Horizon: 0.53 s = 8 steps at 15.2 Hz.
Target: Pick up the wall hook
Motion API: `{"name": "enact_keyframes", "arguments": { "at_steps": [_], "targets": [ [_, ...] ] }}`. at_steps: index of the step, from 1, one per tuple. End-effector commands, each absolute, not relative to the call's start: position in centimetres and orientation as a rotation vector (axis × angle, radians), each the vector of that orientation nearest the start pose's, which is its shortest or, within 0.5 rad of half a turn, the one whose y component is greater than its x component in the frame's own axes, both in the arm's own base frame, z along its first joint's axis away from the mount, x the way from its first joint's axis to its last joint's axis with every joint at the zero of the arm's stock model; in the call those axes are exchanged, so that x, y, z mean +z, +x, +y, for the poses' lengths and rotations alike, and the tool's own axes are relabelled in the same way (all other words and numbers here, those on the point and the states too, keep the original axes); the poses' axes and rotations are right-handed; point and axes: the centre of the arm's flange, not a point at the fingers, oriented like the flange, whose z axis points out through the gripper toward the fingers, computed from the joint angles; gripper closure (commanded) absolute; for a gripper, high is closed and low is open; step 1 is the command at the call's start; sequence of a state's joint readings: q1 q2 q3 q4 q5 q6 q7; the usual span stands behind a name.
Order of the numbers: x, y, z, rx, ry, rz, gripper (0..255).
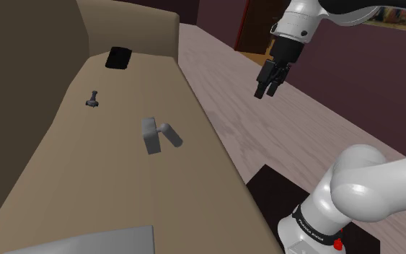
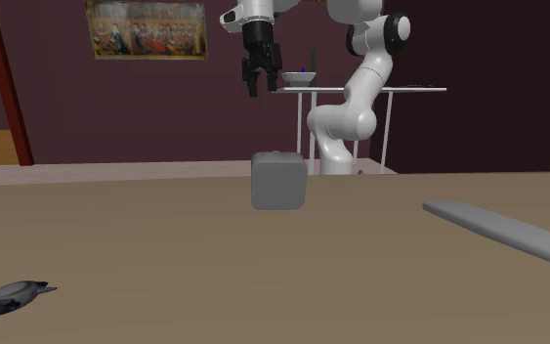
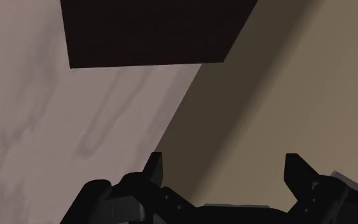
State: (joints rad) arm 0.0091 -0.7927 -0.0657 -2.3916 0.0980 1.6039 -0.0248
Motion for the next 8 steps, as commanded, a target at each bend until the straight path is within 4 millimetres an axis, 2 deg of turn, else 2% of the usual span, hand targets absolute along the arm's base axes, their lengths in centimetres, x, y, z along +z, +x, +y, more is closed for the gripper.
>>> {"name": "enact_keyframes", "arguments": {
  "at_steps": [1, 8],
  "targets": [
    [57.9, 30.8, -1.3, -0.012, -2.997, 0.023, 0],
    [57.2, 36.3, 7.6, 0.024, -3.074, -0.106, 0]
  ]
}}
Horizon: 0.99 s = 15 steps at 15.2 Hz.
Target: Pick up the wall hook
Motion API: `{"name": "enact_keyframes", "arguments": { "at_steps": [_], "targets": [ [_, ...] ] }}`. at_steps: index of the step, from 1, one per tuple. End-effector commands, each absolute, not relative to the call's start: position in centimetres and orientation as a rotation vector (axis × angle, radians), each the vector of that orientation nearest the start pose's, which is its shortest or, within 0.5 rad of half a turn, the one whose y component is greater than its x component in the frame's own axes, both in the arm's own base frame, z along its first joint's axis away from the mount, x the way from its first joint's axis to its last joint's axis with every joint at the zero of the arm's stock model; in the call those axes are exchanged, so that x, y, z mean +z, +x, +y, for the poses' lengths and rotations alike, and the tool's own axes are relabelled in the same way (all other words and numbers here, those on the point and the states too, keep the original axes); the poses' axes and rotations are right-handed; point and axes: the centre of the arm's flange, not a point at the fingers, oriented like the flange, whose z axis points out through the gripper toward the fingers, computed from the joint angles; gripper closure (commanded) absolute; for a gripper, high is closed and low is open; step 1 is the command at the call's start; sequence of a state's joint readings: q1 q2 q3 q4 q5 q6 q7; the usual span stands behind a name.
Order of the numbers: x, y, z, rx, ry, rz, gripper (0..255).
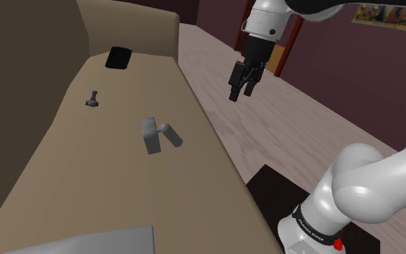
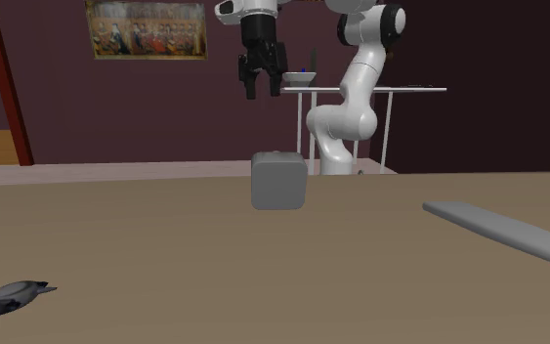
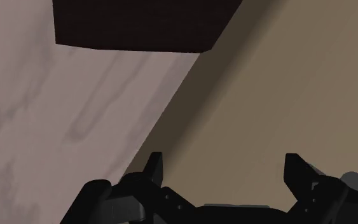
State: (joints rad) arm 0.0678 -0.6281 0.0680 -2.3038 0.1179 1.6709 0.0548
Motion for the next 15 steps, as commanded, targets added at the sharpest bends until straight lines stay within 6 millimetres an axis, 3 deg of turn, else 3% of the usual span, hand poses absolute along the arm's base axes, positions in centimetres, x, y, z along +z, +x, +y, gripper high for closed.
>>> {"name": "enact_keyframes", "arguments": {
  "at_steps": [1, 15],
  "targets": [
    [57.0, 37.1, 8.9, 0.029, -3.084, -0.124, 0],
    [52.9, 45.6, 27.5, 0.108, -3.218, -0.402, 0]
  ]
}}
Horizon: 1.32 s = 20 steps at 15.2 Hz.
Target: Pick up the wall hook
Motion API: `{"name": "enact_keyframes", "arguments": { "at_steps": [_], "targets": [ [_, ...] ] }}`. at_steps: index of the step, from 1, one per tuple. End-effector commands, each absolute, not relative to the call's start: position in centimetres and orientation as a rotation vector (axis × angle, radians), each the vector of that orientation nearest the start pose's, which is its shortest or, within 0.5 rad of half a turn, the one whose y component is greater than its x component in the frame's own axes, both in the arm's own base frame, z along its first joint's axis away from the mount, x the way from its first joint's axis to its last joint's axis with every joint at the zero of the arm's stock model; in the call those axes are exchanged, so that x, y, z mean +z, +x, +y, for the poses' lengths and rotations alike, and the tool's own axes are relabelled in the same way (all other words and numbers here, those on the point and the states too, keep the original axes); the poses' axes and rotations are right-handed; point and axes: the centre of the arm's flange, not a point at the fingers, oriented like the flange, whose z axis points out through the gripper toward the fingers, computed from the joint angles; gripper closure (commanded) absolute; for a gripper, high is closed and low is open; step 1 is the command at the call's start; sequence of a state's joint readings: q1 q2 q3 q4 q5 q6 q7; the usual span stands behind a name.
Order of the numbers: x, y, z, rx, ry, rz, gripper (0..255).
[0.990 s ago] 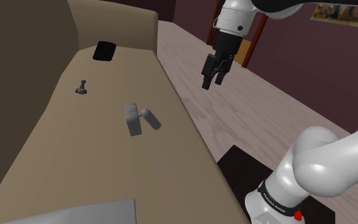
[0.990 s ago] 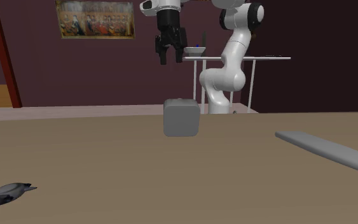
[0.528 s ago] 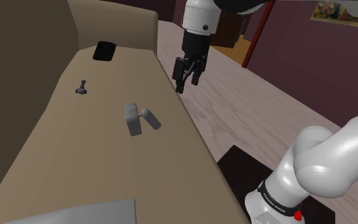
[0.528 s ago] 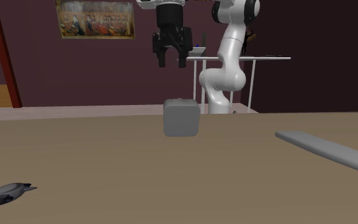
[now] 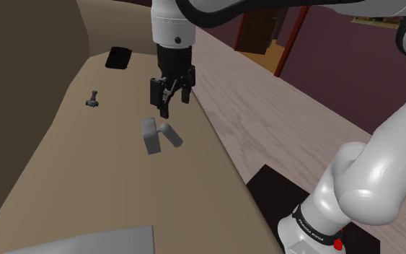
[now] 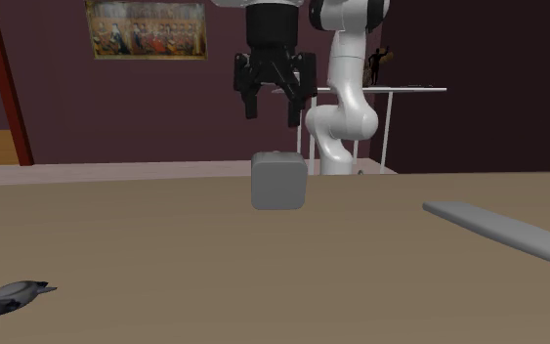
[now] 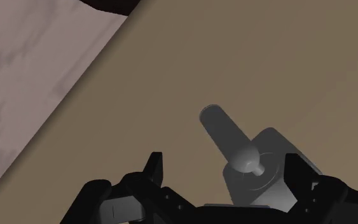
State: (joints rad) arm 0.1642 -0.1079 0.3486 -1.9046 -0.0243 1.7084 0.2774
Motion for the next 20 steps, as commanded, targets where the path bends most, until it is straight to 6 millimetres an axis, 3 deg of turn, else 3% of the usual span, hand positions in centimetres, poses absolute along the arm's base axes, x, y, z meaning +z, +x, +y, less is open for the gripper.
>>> {"name": "enact_keyframes", "arguments": {
  "at_steps": [1, 4, 12, 14, 15, 20],
  "targets": [
    [52.5, 46.1, 28.9, 0.114, -3.227, -0.422, 0],
    [51.1, 47.4, 32.9, 0.132, -3.251, -0.485, 0],
    [47.1, 47.5, 33.2, 0.134, -3.253, -0.490, 0],
    [47.1, 47.5, 33.2, 0.134, -3.253, -0.490, 0],
    [47.0, 47.5, 33.2, 0.134, -3.253, -0.490, 255],
    [47.0, 47.5, 33.2, 0.134, -3.253, -0.490, 255]
  ]
}}
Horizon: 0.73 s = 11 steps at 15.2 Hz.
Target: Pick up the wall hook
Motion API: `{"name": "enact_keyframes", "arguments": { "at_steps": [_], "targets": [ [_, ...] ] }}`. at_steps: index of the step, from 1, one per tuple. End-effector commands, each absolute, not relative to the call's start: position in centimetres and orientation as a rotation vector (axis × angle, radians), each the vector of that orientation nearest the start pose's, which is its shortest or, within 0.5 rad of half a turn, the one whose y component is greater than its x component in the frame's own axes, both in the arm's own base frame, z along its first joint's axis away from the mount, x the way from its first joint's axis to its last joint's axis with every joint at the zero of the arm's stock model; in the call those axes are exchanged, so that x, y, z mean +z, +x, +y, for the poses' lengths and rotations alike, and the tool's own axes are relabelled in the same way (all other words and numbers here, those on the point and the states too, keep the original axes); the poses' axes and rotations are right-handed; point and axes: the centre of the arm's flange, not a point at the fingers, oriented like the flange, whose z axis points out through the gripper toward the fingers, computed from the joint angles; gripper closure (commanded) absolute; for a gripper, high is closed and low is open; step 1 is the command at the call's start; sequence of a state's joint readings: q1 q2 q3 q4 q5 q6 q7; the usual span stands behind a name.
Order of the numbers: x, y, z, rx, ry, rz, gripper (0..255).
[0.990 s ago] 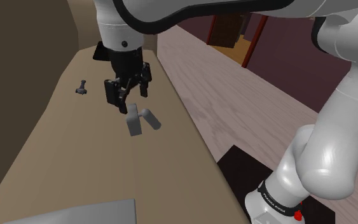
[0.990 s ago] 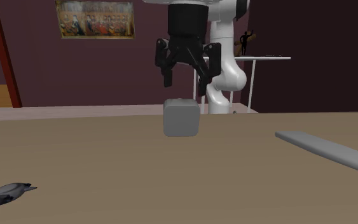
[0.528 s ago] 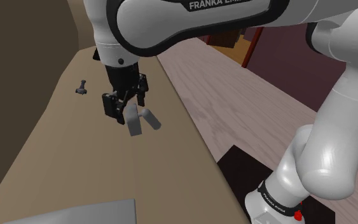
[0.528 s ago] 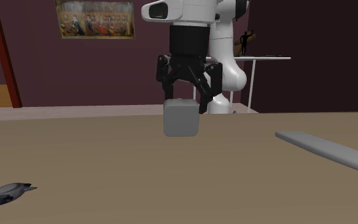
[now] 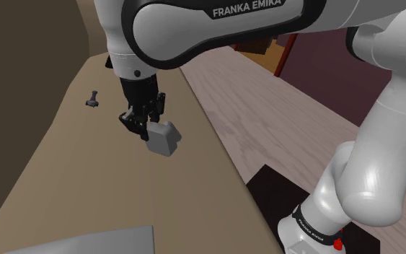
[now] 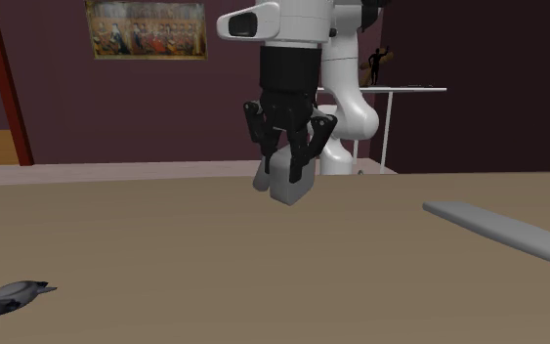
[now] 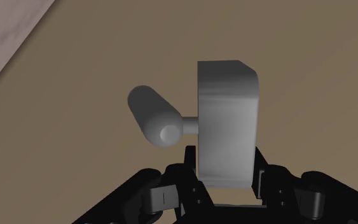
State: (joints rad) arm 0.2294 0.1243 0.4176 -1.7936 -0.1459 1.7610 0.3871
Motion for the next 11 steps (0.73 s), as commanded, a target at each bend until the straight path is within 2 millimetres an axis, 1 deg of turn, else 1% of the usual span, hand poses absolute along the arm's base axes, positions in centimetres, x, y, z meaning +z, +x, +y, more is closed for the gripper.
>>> {"name": "enact_keyframes", "arguments": {
  "at_steps": [1, 4, 11],
  "targets": [
    [47.0, 47.5, 33.2, 0.134, -3.253, -0.490, 255],
    [47.1, 47.5, 33.2, 0.134, -3.253, -0.490, 255],
    [50.7, 47.5, 33.2, 0.134, -3.253, -0.490, 255]
  ]
}}
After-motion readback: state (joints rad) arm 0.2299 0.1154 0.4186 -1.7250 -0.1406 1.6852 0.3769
